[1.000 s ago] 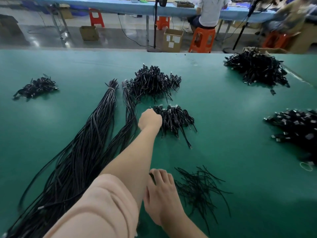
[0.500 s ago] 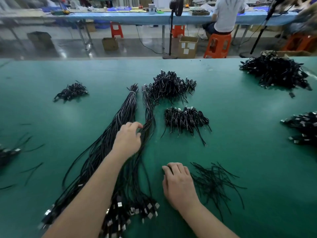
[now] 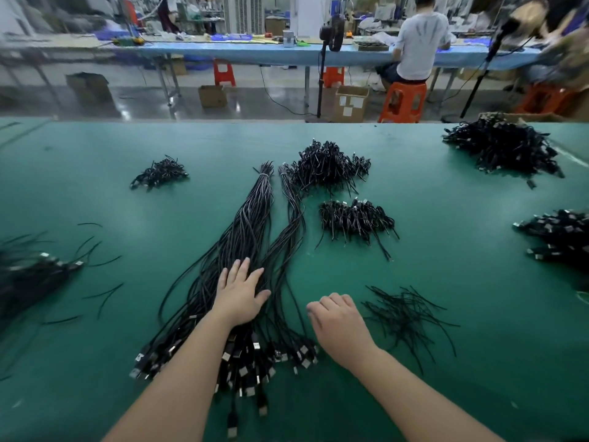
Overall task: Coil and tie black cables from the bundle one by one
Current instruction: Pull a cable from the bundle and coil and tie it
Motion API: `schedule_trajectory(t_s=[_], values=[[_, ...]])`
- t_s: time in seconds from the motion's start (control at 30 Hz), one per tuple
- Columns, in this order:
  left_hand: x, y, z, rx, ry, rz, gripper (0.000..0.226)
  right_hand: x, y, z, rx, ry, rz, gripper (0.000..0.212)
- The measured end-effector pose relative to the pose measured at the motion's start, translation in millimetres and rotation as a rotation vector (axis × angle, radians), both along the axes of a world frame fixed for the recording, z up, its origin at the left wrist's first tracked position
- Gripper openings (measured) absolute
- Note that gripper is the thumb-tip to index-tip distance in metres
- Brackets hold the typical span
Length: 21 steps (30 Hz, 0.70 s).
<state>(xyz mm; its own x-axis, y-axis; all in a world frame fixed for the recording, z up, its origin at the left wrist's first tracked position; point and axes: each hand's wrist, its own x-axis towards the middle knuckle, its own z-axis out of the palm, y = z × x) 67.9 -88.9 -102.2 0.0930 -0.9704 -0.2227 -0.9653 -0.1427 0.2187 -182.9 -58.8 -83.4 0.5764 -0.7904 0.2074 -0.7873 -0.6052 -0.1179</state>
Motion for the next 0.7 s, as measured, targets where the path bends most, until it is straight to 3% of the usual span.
schedule_trajectory(t_s=[0.17, 0.33, 0.43, 0.6, 0.7], values=[[0, -2, -1, 0.004, -0.004, 0.002, 0.067, 29, 5, 17, 0.447, 0.022, -0.157, 0.039], [0, -2, -1, 0.007, 0.017, 0.000, 0.066, 31, 7, 26, 0.696, -0.111, -0.214, 0.032], [0, -3, -1, -0.002, 0.019, 0.001, 0.066, 26, 6, 35, 0.783, -0.304, -0.196, 0.022], [-1, -6, -1, 0.016, 0.038, 0.018, 0.064, 18, 4, 69, 0.923, -0.612, -0.173, 0.031], [-2, -6, -1, 0.024, 0.034, 0.018, 0.063, 15, 3, 74, 0.807, -0.496, -0.151, 0.028]])
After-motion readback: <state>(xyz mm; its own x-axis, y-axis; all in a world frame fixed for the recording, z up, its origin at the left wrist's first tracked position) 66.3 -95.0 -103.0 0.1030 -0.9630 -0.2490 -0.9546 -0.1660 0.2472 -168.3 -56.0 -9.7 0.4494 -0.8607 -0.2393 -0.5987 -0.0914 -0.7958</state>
